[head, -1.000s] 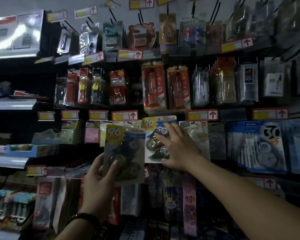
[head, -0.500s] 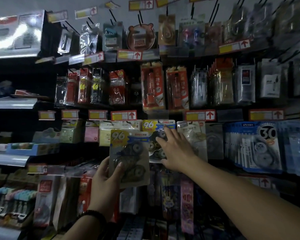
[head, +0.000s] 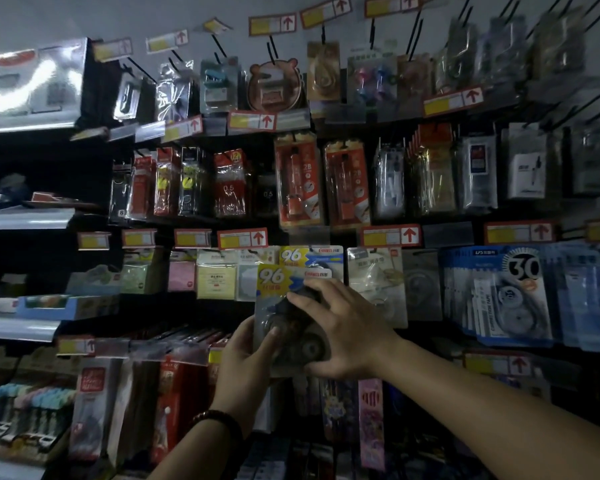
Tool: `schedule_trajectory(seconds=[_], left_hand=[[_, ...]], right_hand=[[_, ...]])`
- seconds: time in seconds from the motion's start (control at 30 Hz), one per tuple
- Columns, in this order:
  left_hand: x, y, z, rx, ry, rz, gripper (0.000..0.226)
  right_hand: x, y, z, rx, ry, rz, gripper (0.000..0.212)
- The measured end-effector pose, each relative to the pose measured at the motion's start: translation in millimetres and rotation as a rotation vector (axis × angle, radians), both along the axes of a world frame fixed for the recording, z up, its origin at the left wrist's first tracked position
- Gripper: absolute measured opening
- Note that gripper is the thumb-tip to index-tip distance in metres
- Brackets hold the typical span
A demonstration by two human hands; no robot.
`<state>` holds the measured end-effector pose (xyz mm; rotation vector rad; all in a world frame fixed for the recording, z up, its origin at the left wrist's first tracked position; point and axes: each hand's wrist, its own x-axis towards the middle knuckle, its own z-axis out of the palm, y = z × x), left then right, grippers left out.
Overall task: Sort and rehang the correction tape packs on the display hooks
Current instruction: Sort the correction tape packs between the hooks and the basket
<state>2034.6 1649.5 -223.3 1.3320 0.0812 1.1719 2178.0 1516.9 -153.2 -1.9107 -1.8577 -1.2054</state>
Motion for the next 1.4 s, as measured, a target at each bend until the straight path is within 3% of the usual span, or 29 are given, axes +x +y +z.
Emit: schedule_trajectory(seconds=[0.2,0.53,1.0,1.23,1.4], left_hand=[[2.5,8.6,-3.1,0.108,0.124,0.244,0.057],[-1.5,11.9,-13.1,0.261,0.231,0.335,0.04],[-1.2,1.5,-20.8,0.33,0.172,0.467,0.026],[-8.9,-10.4,-36.8,0.446,0.233,0.501,0.035],[-18.5,-27.0,-77.9,0.591,0.409,0.446,0.033]], right_hand=[[8.0,16.3,15.5,-0.013,-0.045,-0.17,0.114],[20.6,32.6,32.7,0.023,-0.064,-0.398,0.109],[13.3,28.6,51.3,-0.087,-0.131,-0.407,0.105],[3.5,32.3,38.2,-0.077,-0.043,-0.407,0.088],[-14.4,-2.5,-4.1,-0.046,0.003,-0.243,0.055]])
